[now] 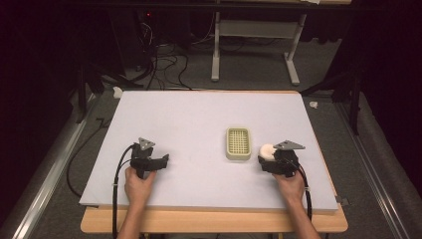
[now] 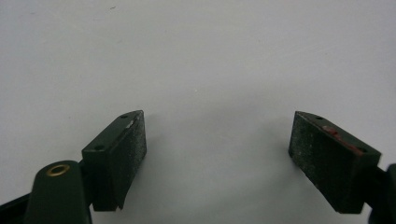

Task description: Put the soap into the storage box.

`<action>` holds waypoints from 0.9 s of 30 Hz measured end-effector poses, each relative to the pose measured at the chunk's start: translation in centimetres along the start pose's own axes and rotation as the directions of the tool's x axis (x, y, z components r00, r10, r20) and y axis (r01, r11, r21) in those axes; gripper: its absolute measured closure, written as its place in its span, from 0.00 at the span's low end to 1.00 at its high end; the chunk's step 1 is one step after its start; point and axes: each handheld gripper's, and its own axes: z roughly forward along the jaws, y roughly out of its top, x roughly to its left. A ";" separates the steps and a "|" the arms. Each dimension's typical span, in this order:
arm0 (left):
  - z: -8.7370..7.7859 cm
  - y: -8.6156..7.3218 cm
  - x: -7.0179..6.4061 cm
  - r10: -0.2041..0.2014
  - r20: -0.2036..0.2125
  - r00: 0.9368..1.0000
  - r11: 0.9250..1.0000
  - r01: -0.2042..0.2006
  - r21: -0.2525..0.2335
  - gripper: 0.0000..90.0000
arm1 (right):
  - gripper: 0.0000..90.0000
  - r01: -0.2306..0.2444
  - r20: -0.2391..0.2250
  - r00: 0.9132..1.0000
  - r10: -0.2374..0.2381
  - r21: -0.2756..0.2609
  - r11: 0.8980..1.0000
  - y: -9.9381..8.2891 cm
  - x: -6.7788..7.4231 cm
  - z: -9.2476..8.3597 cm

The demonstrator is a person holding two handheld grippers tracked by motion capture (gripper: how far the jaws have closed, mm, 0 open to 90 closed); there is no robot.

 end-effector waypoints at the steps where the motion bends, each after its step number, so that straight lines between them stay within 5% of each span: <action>1: 0.0 0.0 0.0 0.000 0.000 1.000 1.000 0.000 0.000 0.22 | 0.27 0.002 -0.001 1.000 -0.002 -0.002 1.000 0.0 0.0 -0.1; 8: 0.0 0.0 0.0 0.000 0.000 1.000 1.000 0.000 0.000 0.22 | 0.27 0.005 -0.017 1.000 -0.005 -0.019 1.000 0.1 0.0 -1.3; 14: 0.0 0.0 0.0 0.000 0.000 1.000 1.000 0.000 0.000 0.22 | 0.27 -0.017 -0.084 0.996 0.012 -0.066 0.998 0.7 0.2 -2.5; 27: 0.0 0.0 0.0 0.000 0.000 1.000 1.000 0.000 0.000 0.22 | 0.27 0.008 -0.156 0.988 -0.024 -0.107 0.994 2.2 0.9 -3.8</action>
